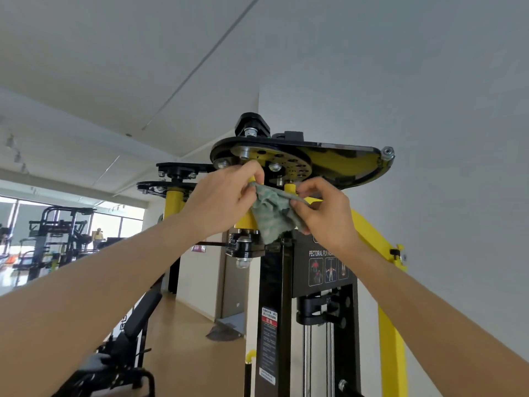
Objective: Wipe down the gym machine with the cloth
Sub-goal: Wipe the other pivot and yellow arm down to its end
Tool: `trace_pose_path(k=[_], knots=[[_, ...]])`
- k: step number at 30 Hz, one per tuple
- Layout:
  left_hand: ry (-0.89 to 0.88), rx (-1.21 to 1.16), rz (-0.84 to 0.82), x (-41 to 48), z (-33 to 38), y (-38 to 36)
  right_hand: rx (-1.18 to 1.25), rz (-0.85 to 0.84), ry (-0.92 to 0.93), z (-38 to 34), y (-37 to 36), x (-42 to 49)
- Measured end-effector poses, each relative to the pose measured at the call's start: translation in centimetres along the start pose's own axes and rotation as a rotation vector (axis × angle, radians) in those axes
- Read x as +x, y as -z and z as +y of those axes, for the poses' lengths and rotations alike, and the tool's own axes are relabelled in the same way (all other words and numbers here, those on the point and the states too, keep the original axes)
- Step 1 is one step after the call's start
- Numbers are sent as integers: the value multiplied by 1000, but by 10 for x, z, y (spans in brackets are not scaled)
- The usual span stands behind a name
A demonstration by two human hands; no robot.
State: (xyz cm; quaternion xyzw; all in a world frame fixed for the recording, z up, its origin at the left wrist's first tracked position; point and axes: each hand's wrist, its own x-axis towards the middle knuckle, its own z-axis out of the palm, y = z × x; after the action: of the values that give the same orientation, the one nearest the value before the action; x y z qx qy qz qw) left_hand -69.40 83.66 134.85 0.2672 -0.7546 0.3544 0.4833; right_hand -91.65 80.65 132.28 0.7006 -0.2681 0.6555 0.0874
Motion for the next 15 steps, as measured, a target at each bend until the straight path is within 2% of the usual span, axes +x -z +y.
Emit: trace_pose_path(k=[4,6,8,11,13,15], knots=[[-108,38,-33,-2,-11,3,165,-125,-143,0,13,17],[-148,58,-55,-3,-18,1,148,-108,-160,3,14,24],[-181,116,-66,-2,-24,-1,5,-29,-93,10,9,28],[-233,225,-32,-2,-26,-4,-175,69,122,18,-7,25],[-246,266,21,-3,-22,-6,-238,118,229,25,-19,21],[-254,286,69,-5,-18,-8,-238,135,254,28,-29,19]])
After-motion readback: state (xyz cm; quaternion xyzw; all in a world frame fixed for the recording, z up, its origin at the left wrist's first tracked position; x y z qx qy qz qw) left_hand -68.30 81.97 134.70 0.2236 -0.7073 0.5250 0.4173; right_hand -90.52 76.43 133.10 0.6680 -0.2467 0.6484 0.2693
